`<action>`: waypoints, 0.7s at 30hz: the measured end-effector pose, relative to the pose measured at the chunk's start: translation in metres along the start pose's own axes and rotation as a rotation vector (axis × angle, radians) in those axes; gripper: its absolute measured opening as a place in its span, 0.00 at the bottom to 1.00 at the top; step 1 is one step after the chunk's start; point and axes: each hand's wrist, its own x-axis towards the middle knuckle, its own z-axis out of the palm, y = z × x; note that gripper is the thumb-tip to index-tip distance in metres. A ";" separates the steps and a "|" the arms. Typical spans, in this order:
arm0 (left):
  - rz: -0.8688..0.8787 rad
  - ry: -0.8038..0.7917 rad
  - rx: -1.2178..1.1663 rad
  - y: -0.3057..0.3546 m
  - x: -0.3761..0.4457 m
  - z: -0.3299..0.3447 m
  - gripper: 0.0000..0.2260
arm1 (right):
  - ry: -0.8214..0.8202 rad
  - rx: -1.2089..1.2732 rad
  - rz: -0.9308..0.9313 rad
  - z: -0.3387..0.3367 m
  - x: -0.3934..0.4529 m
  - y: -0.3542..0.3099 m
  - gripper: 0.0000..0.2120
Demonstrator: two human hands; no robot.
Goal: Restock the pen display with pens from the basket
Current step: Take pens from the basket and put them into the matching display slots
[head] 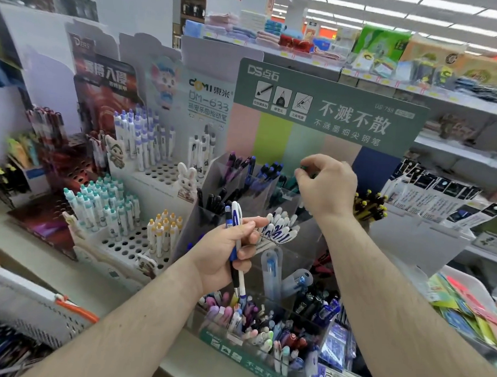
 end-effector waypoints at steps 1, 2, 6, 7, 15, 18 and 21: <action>-0.001 -0.001 0.003 0.000 -0.001 -0.001 0.15 | -0.045 -0.052 0.020 0.000 0.002 -0.002 0.07; -0.002 0.000 0.006 0.000 -0.002 -0.001 0.16 | -0.081 -0.096 0.035 0.000 0.005 -0.004 0.06; -0.004 0.029 0.033 0.000 -0.007 -0.001 0.11 | -0.222 -0.242 0.073 -0.001 0.009 -0.009 0.04; -0.006 0.036 0.039 0.000 -0.008 0.000 0.11 | -0.247 -0.257 0.084 0.001 0.008 -0.009 0.04; -0.001 0.029 0.092 -0.001 -0.016 0.003 0.11 | -0.190 -0.339 0.032 -0.007 -0.001 -0.018 0.11; -0.011 0.004 0.135 0.000 -0.019 0.004 0.10 | -0.286 0.056 0.033 -0.017 -0.027 -0.041 0.05; -0.035 -0.042 0.219 -0.002 -0.021 0.005 0.07 | -0.722 0.365 0.167 -0.020 -0.057 -0.052 0.05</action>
